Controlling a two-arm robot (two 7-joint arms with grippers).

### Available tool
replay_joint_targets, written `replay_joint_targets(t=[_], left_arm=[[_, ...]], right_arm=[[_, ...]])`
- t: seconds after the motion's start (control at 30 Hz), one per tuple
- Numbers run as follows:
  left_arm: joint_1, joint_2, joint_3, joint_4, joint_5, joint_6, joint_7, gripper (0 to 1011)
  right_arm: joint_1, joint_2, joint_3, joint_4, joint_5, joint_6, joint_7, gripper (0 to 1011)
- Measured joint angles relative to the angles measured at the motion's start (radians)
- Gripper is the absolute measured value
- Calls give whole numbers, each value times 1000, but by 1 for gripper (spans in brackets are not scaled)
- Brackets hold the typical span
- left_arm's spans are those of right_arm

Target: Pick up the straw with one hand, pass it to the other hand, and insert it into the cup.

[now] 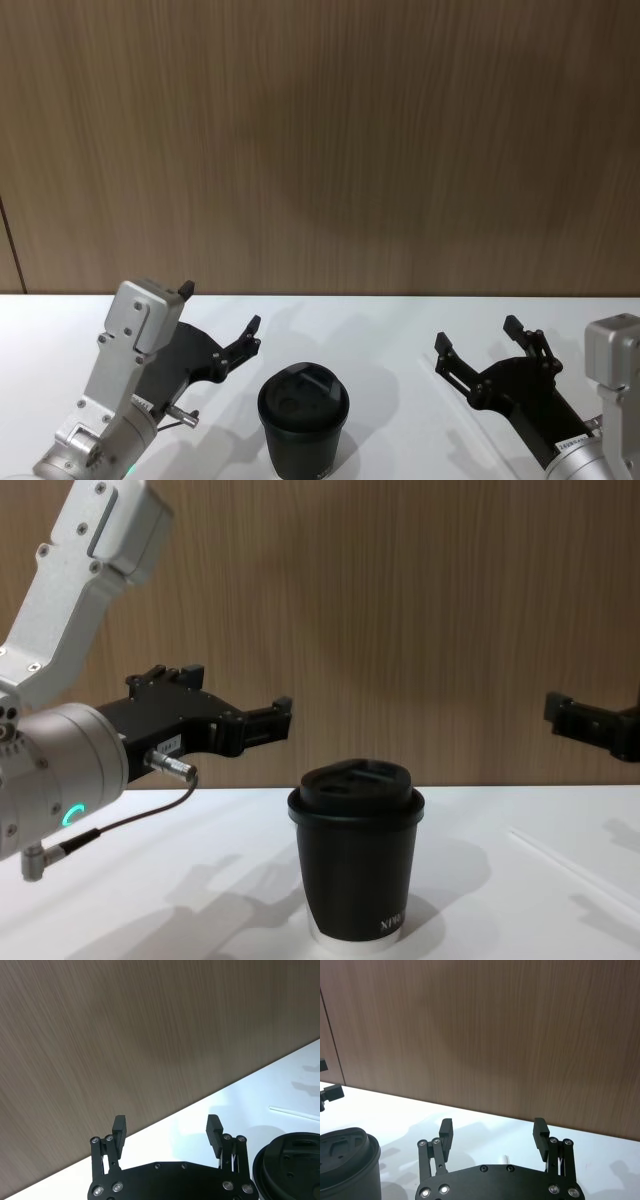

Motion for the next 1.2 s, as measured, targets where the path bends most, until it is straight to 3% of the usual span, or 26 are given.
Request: replay_joint_targets(t=[0.83,1.2], left_arm=[[0,0,0,0,0,0,0,1003],[0,0,0,0,0,0,0,1003]], right_arm=[[0,3,1,0,0,0,5,1001],[-21,77,22,-9,6,17,83,1001]])
